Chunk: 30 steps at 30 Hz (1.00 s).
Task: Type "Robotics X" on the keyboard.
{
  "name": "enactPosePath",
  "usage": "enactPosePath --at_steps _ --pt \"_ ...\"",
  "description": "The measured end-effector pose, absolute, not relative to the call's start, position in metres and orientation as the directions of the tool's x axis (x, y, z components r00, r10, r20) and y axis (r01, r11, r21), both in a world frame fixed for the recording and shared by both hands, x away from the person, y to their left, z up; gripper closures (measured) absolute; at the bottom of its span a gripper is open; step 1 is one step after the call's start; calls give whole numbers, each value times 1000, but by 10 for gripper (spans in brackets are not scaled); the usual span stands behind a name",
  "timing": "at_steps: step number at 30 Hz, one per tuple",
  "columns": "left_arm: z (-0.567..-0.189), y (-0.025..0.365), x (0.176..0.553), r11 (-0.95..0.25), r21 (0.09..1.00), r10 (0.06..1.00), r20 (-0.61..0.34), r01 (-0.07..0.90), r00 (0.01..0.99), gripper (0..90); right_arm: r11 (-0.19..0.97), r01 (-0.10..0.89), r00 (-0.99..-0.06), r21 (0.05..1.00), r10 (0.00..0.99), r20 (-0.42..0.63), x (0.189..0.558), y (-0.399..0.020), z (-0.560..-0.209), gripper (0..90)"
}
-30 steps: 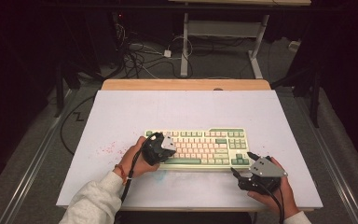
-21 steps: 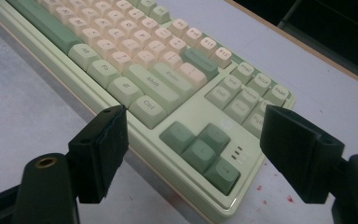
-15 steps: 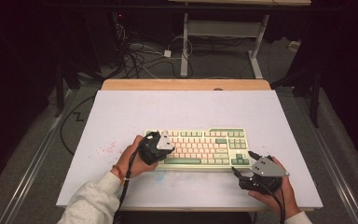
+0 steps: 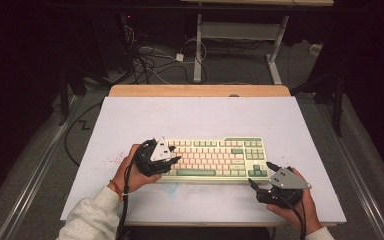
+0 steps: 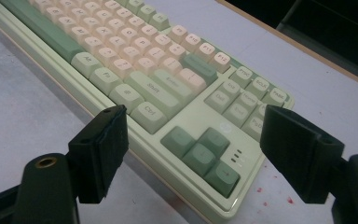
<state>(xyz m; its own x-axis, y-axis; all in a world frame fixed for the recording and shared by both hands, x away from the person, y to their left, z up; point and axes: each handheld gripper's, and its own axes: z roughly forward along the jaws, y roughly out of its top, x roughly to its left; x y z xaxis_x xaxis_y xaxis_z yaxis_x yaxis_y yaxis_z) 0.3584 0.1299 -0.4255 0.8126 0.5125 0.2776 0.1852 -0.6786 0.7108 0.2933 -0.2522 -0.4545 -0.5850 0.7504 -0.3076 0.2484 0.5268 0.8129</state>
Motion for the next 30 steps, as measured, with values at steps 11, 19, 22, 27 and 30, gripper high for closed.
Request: enactPosePath --at_steps 11,19,22,27,30 --pt "-438 152 348 -613 762 592 269 208 760 210 523 263 -593 811 750 -291 294 -252 -456 236" --pt "-453 171 336 -645 733 592 302 215 747 181 520 261 -596 813 749 -288 294 -250 -456 234" --pt "-459 180 331 -638 734 604 289 233 743 181 525 263 -597 810 748 -291 295 -249 -456 234" --pt "-468 193 323 -631 723 638 276 282 719 225 526 256 -600 811 745 -293 295 -244 -455 229" --pt "-473 199 318 -624 717 644 245 312 725 231 524 253 -599 813 745 -294 298 -240 -454 227"
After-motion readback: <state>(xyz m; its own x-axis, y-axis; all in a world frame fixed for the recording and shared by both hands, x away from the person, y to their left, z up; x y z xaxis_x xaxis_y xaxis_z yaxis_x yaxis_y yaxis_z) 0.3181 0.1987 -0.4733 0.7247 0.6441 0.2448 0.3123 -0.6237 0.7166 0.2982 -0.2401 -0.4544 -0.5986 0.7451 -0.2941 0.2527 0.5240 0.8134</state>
